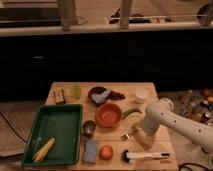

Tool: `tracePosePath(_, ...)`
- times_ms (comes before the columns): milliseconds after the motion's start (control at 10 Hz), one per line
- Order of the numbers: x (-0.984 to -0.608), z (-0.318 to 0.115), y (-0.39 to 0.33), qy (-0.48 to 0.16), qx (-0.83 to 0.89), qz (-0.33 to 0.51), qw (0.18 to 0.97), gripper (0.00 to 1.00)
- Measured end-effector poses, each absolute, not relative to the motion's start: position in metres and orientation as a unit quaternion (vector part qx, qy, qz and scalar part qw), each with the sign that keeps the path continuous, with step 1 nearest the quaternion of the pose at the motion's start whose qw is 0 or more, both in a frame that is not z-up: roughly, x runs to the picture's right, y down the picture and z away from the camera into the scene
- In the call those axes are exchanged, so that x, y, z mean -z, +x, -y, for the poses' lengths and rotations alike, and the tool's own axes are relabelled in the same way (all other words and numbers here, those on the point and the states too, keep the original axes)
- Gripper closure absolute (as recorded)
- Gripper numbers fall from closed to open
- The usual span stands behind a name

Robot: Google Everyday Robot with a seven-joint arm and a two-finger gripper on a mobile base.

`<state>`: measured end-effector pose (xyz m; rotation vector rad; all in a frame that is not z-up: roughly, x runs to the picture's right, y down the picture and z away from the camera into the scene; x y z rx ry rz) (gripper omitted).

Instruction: Place fork in tray

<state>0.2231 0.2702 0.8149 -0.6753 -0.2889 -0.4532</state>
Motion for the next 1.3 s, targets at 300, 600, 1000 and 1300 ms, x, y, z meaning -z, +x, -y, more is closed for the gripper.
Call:
tracePosePath(300,-0.819,-0.268,0.212,-0.348,0.232,0.14,0.897,0.2)
tracePosePath(600,-0.824,-0.269,0.211,-0.355,0.232,0.14,0.895,0.2)
tracePosePath(1000,-0.825,-0.268,0.21,-0.356,0.228,0.139,0.895,0.51)
tracePosePath(1300,-0.822,-0.262,0.207,-0.352,0.229,0.142,0.896,0.81)
